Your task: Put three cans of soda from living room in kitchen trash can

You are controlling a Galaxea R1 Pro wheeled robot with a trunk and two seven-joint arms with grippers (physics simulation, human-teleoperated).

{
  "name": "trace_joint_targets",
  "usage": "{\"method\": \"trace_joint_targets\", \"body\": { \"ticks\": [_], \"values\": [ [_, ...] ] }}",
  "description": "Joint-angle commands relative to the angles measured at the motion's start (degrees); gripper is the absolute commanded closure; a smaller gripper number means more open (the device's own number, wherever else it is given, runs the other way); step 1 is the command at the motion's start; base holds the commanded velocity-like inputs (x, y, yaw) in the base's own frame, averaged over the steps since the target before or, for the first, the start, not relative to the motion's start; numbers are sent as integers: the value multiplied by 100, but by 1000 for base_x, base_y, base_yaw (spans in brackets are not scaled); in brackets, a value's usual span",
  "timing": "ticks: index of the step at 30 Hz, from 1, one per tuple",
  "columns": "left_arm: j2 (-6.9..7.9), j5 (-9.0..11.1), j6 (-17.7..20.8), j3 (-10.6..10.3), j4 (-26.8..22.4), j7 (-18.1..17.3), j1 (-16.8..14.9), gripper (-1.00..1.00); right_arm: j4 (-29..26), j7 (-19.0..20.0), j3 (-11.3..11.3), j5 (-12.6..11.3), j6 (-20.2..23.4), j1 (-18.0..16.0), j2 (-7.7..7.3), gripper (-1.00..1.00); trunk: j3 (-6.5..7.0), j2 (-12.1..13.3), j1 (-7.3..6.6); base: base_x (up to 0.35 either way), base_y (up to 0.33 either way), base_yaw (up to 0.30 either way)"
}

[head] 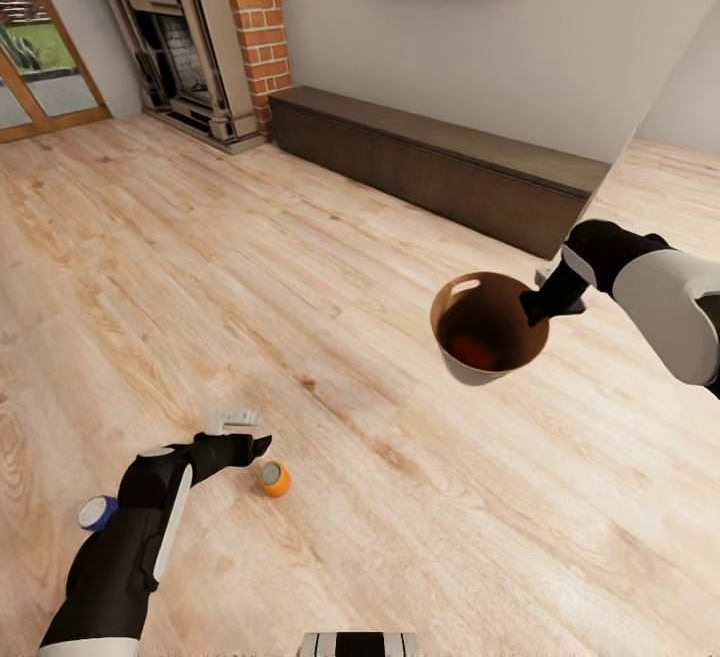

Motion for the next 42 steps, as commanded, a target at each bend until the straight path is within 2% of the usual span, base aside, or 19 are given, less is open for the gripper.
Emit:
{"method": "trace_joint_targets", "body": {
  "ticks": [1, 4, 5, 6, 7, 9, 12, 14, 18, 23, 30, 33, 38, 42],
  "values": [
    [0, 0, 1, -17, 0, 1, -1, -100, -3, 21, -56, -73, 12, -4, 3, 100, -26, -42, 21, 0, 0, 0],
    [-2, 9, 120, -55, -4, -3, -6, -100, -3, 21, -46, -72, 12, -1, 9, 100, -107, -163, 87, 0, 0, 0],
    [-16, 39, 539, -71, -4, -4, -51, -100, -3, 21, -45, -72, 12, 0, 9, 100, -134, -203, 109, 0, 0, 0],
    [-20, 44, 651, -73, -1, -4, -97, -100, -3, 21, -46, -72, 12, 0, 8, 100, -161, -243, 131, 0, 0, 0],
    [-23, 38, 927, -74, 9, -5, -296, -100, -3, 21, -47, -72, 12, 0, 2, 100, -188, -283, 153, 0, 0, 0],
    [-27, 33, 1068, -74, 34, -5, -421, -100, -3, 21, -47, -72, 12, 0, 4, 100, -241, -363, 197, 0, 0, 0],
    [-41, 18, 1271, -73, 350, 2, -752, -100, -3, 21, -48, -72, 12, -6, 14, 100, -322, -484, 263, 0, 0, 0],
    [-41, 14, 1271, -73, 719, 23, -982, -100, -3, 21, -48, -72, 12, -8, 22, 100, -376, -564, 307, 0, 0, 0],
    [-37, 37, 1271, -71, 1200, 78, -1209, -100, -3, 21, -20, -72, 12, -3, 30, 100, -483, -724, 394, 0, 0, 0],
    [-36, 35, 1271, -72, 1279, 96, -1245, -100, -3, 21, 101, -72, 12, 0, 28, 100, -617, -925, 504, 0, 0, 0],
    [-36, 37, 1271, -66, 1281, 107, -1252, -100, -3, 21, 162, -72, 12, 0, 41, 100, -805, -1205, 658, 0, 0, 0],
    [-33, 40, 1271, -63, 1248, 104, -1245, -100, -3, 21, 169, -72, 12, 0, 46, 100, -832, -1205, 658, 0, 0, 0],
    [-25, 46, 1271, -62, 894, 101, -1232, -100, -5, 21, 197, -72, 12, 0, 37, 100, -860, -1205, 658, 0, 0, 0],
    [-27, 47, 1271, -70, 608, 99, -1229, -100, -11, 21, 303, -72, 12, 0, 32, 100, -866, -1205, 658, 0, 0, 3]
  ]
}}
